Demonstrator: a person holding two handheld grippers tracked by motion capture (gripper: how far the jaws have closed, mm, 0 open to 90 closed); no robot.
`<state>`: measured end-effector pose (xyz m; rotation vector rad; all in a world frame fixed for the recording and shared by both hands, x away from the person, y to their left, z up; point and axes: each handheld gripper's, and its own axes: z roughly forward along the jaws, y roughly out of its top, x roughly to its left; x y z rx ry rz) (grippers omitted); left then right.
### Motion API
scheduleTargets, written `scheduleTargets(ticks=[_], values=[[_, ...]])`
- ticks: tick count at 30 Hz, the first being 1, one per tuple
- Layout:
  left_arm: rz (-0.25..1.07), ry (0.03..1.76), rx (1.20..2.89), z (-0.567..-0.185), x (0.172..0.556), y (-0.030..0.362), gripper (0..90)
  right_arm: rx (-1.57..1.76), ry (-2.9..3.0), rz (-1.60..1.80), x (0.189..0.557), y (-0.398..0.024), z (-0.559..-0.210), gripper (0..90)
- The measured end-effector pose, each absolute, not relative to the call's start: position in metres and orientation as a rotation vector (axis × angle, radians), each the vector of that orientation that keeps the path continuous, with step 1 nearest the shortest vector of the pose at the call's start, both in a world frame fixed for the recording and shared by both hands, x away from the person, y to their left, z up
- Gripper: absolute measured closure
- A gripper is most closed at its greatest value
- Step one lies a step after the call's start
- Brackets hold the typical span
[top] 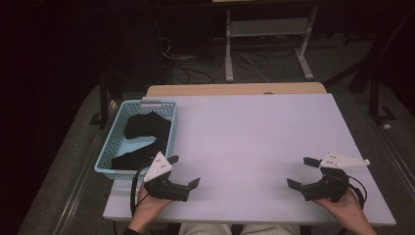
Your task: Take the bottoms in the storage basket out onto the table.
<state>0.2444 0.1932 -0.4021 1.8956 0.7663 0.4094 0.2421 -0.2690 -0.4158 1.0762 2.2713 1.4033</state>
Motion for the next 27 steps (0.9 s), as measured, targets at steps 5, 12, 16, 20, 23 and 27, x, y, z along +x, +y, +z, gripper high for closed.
scheduleTargets(ticks=[5, 12, 16, 20, 23, 27], values=[[0.405, 0.769, 1.898, -0.4025, 0.2450, 0.1933, 0.0, 1.066, 2.286, 1.396, 0.2423, -0.2686, -0.4168, 0.0], [0.406, 0.768, 1.902, -0.4025, 0.2452, 0.1932, 0.0, 1.055, 2.300, 1.384, 0.2417, -0.2683, -0.4171, 0.0], [0.402, 0.762, 1.920, -0.4027, 0.2452, 0.1920, 0.0, 1.052, 2.303, 1.380, 0.2416, -0.2683, -0.4171, 0.0], [0.397, 0.756, 1.926, -0.4024, 0.2449, 0.1904, 0.0, 1.049, 2.311, 1.371, 0.2414, -0.2679, -0.4175, 0.0], [0.397, 0.752, 1.929, -0.4015, 0.2447, 0.1903, 0.0, 1.046, 2.313, 1.371, 0.2414, -0.2678, -0.4174, 0.0], [0.396, 0.753, 1.935, -0.4001, 0.2449, 0.1907, 0.0, 1.041, 2.316, 1.366, 0.2410, -0.2680, -0.4172, 0.0]])
